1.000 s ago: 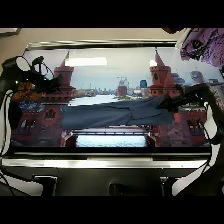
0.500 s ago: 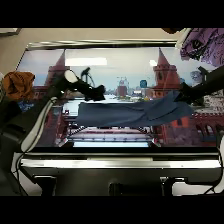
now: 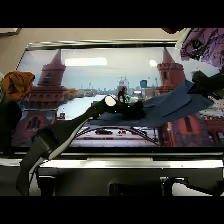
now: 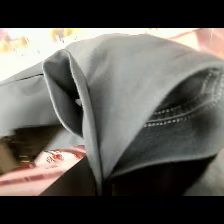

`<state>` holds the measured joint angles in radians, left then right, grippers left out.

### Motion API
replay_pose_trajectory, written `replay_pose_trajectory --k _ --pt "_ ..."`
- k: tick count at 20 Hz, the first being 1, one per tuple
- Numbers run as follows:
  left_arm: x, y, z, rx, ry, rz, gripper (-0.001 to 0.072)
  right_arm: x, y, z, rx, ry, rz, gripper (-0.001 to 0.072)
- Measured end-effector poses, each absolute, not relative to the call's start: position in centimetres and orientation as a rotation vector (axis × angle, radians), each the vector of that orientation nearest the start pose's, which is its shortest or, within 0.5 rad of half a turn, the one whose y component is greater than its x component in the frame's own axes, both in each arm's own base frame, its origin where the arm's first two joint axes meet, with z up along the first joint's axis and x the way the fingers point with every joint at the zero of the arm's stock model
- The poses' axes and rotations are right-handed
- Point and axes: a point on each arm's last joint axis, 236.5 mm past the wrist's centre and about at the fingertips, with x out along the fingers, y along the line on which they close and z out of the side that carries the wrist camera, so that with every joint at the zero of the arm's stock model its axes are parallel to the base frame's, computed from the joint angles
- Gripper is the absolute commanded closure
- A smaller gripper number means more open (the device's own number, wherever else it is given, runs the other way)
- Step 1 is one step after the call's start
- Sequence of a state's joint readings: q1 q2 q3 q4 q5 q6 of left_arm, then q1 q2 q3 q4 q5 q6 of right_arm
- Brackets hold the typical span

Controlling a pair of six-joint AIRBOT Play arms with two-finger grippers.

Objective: Fold the clothes and pants, and hang the long-sleeved shirts on hangers.

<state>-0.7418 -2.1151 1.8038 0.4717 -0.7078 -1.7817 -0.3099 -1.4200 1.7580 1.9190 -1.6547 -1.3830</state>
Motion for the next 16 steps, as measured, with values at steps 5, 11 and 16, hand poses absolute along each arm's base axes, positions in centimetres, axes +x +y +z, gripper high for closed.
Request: replay_pose_trajectory --k 5,11,16 --pt "36.6 -57.9 -5.6 -0.982 1.392 -0.726 0.0693 39.5 -4.3 15.9 0.565 1.239 -0.077 0.0681" --pt "37.4 -59.1 -5.2 -1.009 1.394 -0.758 0.0696 39.5 -4.5 16.1 0.558 1.235 -0.087 0.0681" --pt "40.9 -51.9 -2.5 -0.824 1.416 -0.75 0.0695 40.7 -3.0 16.4 0.568 1.2 -0.081 0.0681"
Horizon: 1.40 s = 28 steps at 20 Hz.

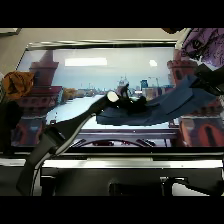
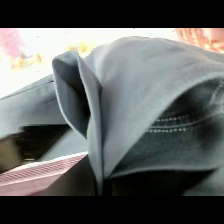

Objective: Fold the clothes and pants, and hang the long-sleeved shirts on hangers.

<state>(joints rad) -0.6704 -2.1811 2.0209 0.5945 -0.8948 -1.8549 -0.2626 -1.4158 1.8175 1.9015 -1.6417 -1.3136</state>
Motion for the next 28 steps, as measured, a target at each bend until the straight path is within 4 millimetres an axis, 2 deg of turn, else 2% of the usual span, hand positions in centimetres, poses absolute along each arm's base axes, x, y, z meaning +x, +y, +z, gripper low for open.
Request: replay_pose_trajectory --k 1,3,6,9,12,13,15,18,22,28 --pt "41.8 -49.4 -1.7 -0.756 1.415 -0.727 0.0694 41.1 -2.1 16.5 0.568 1.193 -0.073 0.0681" --pt "44.0 -42.7 0.2 -0.599 1.397 -0.641 0.0693 41.8 0.5 16.7 0.575 1.188 -0.048 0.0681" --pt "46.6 -30.4 3.4 -0.406 1.373 -0.437 0.0693 42.7 5.4 16.3 0.564 1.194 -0.011 0.0681" --pt "47.3 -19.2 7.2 -0.317 1.344 -0.246 0.0692 43.1 10.9 14.7 0.542 1.23 0.026 0.0681" --pt "46.8 -11.6 10.4 -0.309 1.312 -0.124 0.0692 43.3 16.6 12.4 0.533 1.277 0.06 0.0681" --pt "46.6 -9.7 11.2 -0.312 1.303 -0.091 0.0692 43.3 18.4 11.5 0.533 1.292 0.07 0.0681" --pt "46.0 -6.8 12.6 -0.324 1.284 -0.047 0.0692 43.3 21.5 9.8 0.538 1.316 0.083 0.0681" --pt "45.6 -4.0 13.5 -0.335 1.267 0.006 0.0692 43.4 25.1 7.4 0.553 1.346 0.1 0.0681" --pt "45.3 -2.8 13.8 -0.334 1.264 0.022 0.0692 43.2 28.1 5.0 0.593 1.397 0.118 0.0681" --pt "45.3 -2.5 13.9 -0.334 1.26 0.027 0.0692 43.6 29.7 3.8 0.635 1.409 0.135 0.0678"
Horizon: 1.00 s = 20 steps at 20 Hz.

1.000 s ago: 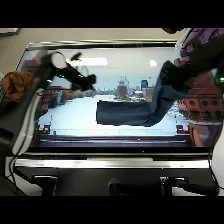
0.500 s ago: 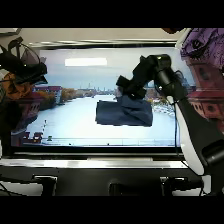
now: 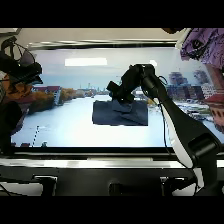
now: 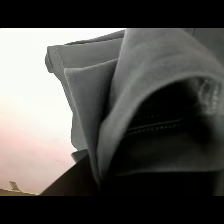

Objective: Fold the clothes and pants, and hang the long-sleeved shirts on hangers.

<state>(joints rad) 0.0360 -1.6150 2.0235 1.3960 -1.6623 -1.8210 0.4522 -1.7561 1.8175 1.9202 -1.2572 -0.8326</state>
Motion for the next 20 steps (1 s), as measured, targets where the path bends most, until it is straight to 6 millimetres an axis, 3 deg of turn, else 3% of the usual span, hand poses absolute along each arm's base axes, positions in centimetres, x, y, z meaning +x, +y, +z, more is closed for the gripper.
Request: replay_pose_trajectory --k 2,4,7,9,11,16,18,20 --pt "45.3 -2.4 13.9 -0.335 1.259 0.028 0.0692 43.7 30.2 3.4 0.648 1.417 0.145 0.0673" --pt "45.4 -2.4 14.0 -0.335 1.255 0.029 0.0692 43.6 30.9 3.0 0.657 1.431 0.168 0.0588" --pt "45.3 -2.4 13.7 -0.336 1.263 0.03 0.0692 43.5 31.7 2.7 0.673 1.447 0.198 0.0533" --pt "45.2 -2.4 13.3 -0.337 1.273 0.032 0.0692 43.5 32.3 2.9 0.687 1.444 0.229 0.0344" --pt "45.0 -2.4 12.9 -0.337 1.285 0.033 0.0692 43.6 33.3 3.5 0.709 1.437 0.282 0.0317" --pt "44.9 -2.4 12.5 -0.34 1.297 0.037 0.0692 43.8 35.0 7.6 0.759 1.363 0.434 0.0297" --pt "44.9 -2.4 12.5 -0.34 1.298 0.037 0.0692 44.5 33.8 10.2 0.761 1.3 0.473 0.0297" --pt "44.8 -2.4 12.6 -0.34 1.296 0.037 0.0692 45.8 30.9 13.1 0.755 1.23 0.49 0.0287"
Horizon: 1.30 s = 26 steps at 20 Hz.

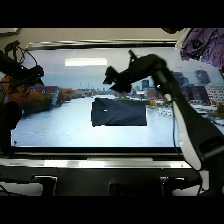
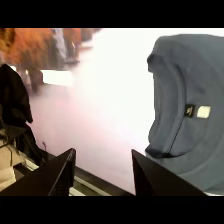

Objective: Fold the clothes and pants, and hang the long-sleeved shirts on hangers.

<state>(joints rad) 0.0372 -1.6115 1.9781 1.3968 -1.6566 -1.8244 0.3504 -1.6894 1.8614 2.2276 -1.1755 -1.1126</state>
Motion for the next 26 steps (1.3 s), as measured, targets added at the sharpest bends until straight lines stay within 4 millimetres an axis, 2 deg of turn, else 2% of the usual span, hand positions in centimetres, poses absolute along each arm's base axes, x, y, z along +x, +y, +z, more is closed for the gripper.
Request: replay_pose_trajectory --k 2,3,5,6,8,9,11,13,16,20,23,24,25,26 --pt "44.8 -2.4 12.7 -0.34 1.293 0.037 0.0692 47.2 25.9 15.7 0.735 1.158 0.478 0.0242" --pt "44.7 -2.4 12.8 -0.34 1.291 0.036 0.0692 47.8 22.6 16.5 0.717 1.13 0.46 0.0242" --pt "44.7 -2.4 13.1 -0.339 1.286 0.036 0.0692 48.4 16.0 16.7 0.673 1.11 0.414 0.0242" --pt "44.6 -2.4 13.2 -0.339 1.283 0.035 0.0692 48.3 12.8 16.3 0.654 1.113 0.39 0.0242" --pt "44.6 -2.4 13.4 -0.339 1.279 0.035 0.0692 47.6 7.0 13.9 0.641 1.149 0.343 0.0243" --pt "44.5 -2.4 13.5 -0.339 1.278 0.034 0.0691 47.0 5.0 12.2 0.651 1.178 0.331 0.0243" --pt "44.5 -2.4 13.6 -0.339 1.275 0.034 0.0691 45.5 2.9 8.4 0.7 1.237 0.338 0.0243" --pt "44.5 -2.4 13.6 -0.339 1.274 0.034 0.0691 43.9 2.9 4.4 0.759 1.3 0.374 0.0246" --pt "44.5 -2.4 13.6 -0.339 1.273 0.033 0.0691 42.3 4.6 -1.1 0.825 1.372 0.432 0.0248" --pt "44.9 -2.4 13.8 -0.34 1.258 0.033 0.0691 41.6 7.7 -5.9 0.841 1.426 0.496 0.0251" --pt "45.1 -2.4 13.8 -0.341 1.246 0.032 0.0691 41.6 9.6 -8.4 0.829 1.442 0.516 0.0334" --pt "45.1 -2.4 13.9 -0.341 1.246 0.031 0.0691 41.7 10.3 -9.0 0.828 1.447 0.521 0.0409" --pt "45.2 -2.5 13.9 -0.341 1.243 0.031 0.0691 41.7 10.8 -9.4 0.823 1.448 0.525 0.0451" --pt "45.2 -2.5 13.9 -0.341 1.242 0.03 0.0691 41.7 11.3 -9.7 0.819 1.451 0.532 0.0648"
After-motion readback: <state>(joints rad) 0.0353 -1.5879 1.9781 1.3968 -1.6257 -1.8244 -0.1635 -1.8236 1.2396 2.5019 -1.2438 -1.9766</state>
